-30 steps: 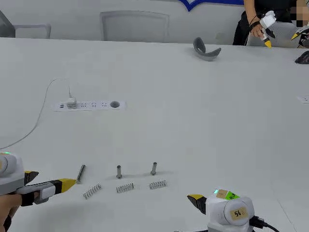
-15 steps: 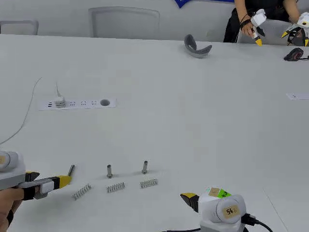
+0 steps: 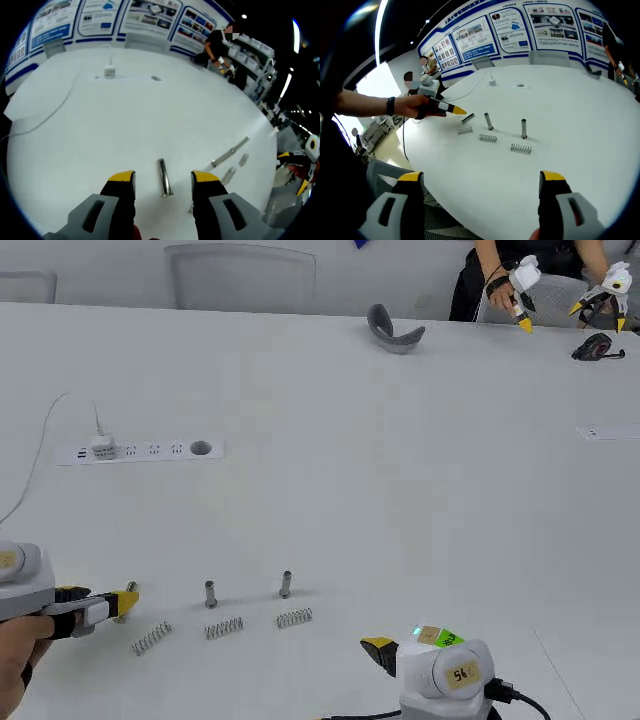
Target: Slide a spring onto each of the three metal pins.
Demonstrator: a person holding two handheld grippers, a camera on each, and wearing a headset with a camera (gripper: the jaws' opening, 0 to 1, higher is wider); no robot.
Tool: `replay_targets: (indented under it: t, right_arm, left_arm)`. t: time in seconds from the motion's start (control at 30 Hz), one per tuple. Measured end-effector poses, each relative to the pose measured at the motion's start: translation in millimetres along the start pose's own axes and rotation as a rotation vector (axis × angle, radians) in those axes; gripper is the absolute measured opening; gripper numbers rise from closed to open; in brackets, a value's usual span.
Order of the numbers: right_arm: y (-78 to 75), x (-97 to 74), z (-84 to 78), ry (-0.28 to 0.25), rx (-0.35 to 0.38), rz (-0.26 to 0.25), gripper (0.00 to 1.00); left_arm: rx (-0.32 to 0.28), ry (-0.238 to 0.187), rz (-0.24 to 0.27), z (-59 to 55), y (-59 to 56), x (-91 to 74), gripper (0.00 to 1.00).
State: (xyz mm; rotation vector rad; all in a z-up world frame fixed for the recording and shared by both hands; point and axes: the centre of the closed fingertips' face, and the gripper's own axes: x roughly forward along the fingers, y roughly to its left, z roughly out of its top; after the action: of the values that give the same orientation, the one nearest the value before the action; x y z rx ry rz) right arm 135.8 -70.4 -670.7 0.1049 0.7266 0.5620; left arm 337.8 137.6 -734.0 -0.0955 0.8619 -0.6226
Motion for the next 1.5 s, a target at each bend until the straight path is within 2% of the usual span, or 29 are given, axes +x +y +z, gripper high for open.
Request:
replay_targets:
  t: [0.3, 0.47, 0.57, 0.73, 0.93, 1.2, 1.23, 1.33, 1.43, 1.5]
  right_arm:
    - [-3.0, 3.2, -1.6, 0.013, 0.007, 0.004, 0.96]
    - [-4.8, 4.5, -4.0, 0.027, 0.006, 0.009, 0.96]
    - [-6.1, 4.7, -3.9, 0.032, 0.009, 0.01, 0.96]
    - [-9.6, 3.3, -4.8, 0.034, 0.019, 0.005, 0.96]
    - [-13.0, 2.3, -10.3, 0.047, 0.024, -0.001, 0.96]
    - [-16.5, 1.7, -14.7, 0.048, 0.042, -0.008, 0.96]
    - [-16.8, 2.3, -15.7, 0.049, 0.044, -0.008, 0.96]
    - [-15.3, 3.8, -16.4, 0.049, 0.049, -0.002, 0.96]
    - [-14.8, 5.7, -17.1, 0.051, 0.045, -0.001, 0.96]
    - [-14.9, 7.1, -17.2, 0.048, 0.048, -0.001, 0.96]
  left_arm:
    - [-0.009, 0.03, 0.0, -2.5, 0.2, 14.7, 0.38]
    - [0.002, 0.035, 0.001, 0.4, -1.7, 21.3, 0.34]
    - [0.009, 0.016, 0.017, 5.3, -1.0, 24.1, 0.31]
    - [0.03, 0.018, 0.023, 6.6, -4.6, 30.4, 0.26]
    - [0.048, 0.035, 0.043, 1.4, -6.0, 35.8, 0.22]
    - [0.08, 0.039, 0.082, 1.7, -2.1, 37.2, 0.17]
    - [0.086, 0.041, 0.09, 1.4, -1.6, 37.4, 0.16]
    - [0.182, 0.058, 0.137, -0.2, 0.1, 36.5, 0.14]
    - [0.194, 0.051, 0.15, -1.4, -4.7, 37.5, 0.16]
    - [0.236, 0.059, 0.183, -1.4, -2.1, 37.4, 0.15]
